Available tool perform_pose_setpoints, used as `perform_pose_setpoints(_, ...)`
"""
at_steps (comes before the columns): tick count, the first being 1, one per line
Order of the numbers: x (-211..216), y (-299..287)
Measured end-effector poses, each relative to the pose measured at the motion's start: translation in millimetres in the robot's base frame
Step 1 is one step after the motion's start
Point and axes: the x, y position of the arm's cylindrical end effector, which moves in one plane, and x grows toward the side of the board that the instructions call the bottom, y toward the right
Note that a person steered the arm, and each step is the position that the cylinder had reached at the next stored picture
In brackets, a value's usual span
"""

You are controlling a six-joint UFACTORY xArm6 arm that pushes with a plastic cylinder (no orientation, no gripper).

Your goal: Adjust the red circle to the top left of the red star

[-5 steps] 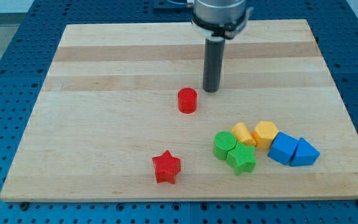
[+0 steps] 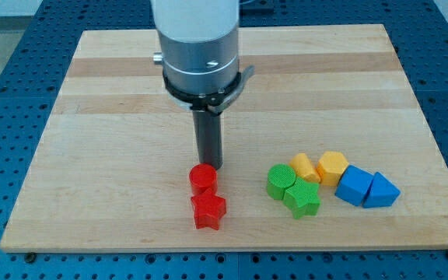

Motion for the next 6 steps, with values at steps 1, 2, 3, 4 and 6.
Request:
perform_pose_setpoints(1, 8.9, -12.5)
perform_pose_setpoints(2, 2.7, -12.5)
perform_pose_setpoints(3, -12.5, -10.4)
perform_pose_setpoints(4, -25.5, -9.5)
perform_pose_setpoints(6, -30.2, -9.5)
